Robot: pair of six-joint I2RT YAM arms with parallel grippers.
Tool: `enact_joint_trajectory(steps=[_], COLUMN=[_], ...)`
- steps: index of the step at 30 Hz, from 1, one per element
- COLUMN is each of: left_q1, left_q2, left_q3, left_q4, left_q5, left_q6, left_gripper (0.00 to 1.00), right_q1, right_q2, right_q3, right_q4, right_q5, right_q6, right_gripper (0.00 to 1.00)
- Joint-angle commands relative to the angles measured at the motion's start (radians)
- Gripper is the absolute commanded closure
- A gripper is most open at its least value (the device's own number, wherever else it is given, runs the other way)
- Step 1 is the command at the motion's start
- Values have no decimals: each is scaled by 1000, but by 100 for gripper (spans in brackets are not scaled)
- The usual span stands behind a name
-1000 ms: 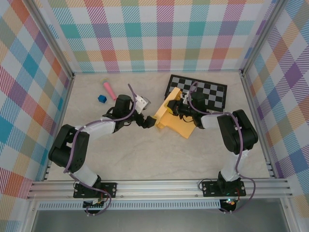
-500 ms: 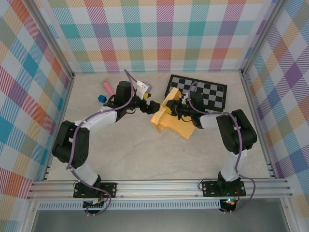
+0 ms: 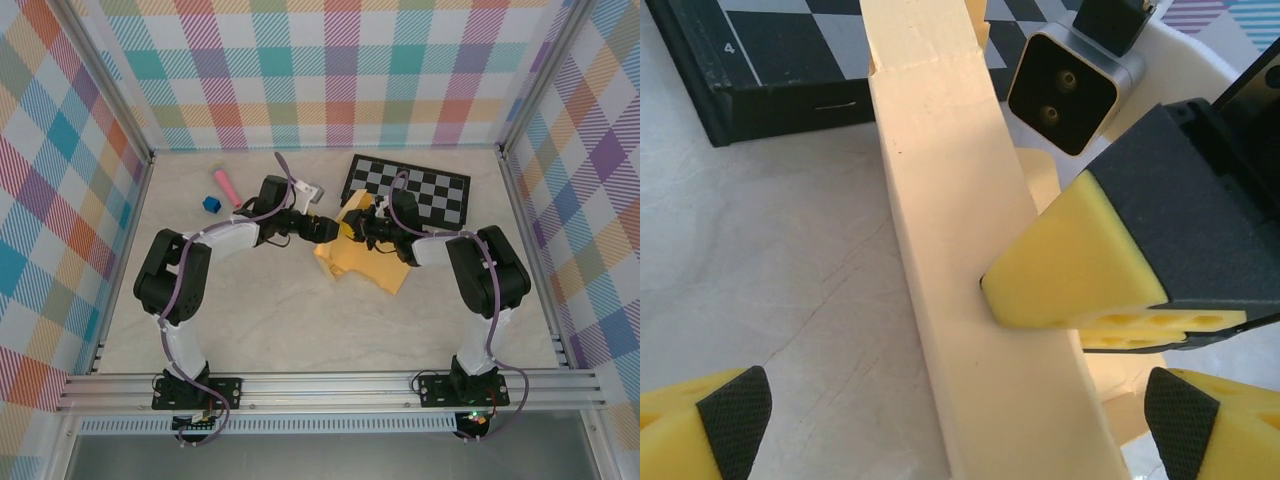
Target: Fold the paper box
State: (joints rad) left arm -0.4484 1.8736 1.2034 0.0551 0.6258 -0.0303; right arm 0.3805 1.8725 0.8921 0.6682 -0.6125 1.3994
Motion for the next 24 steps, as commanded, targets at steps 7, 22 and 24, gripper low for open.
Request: enact_joint_trajectory(steps=[7, 22, 24], left_q1=[-22, -34, -34], left_q2=[37, 25, 25], left_q3=[18, 63, 65], left_q4=[-33, -137, -143], left_q5=[110, 52, 52], left_q6=[-30, 84, 84], left_gripper=[9, 34, 37], right_q1=[5, 5, 5], right_q2=[16, 10, 6], right_q3=[30, 41, 41], right_q4=[-22, -95, -106], right_q5=[14, 10, 8], right_q6=[9, -11, -33], right_gripper=[86, 81, 75])
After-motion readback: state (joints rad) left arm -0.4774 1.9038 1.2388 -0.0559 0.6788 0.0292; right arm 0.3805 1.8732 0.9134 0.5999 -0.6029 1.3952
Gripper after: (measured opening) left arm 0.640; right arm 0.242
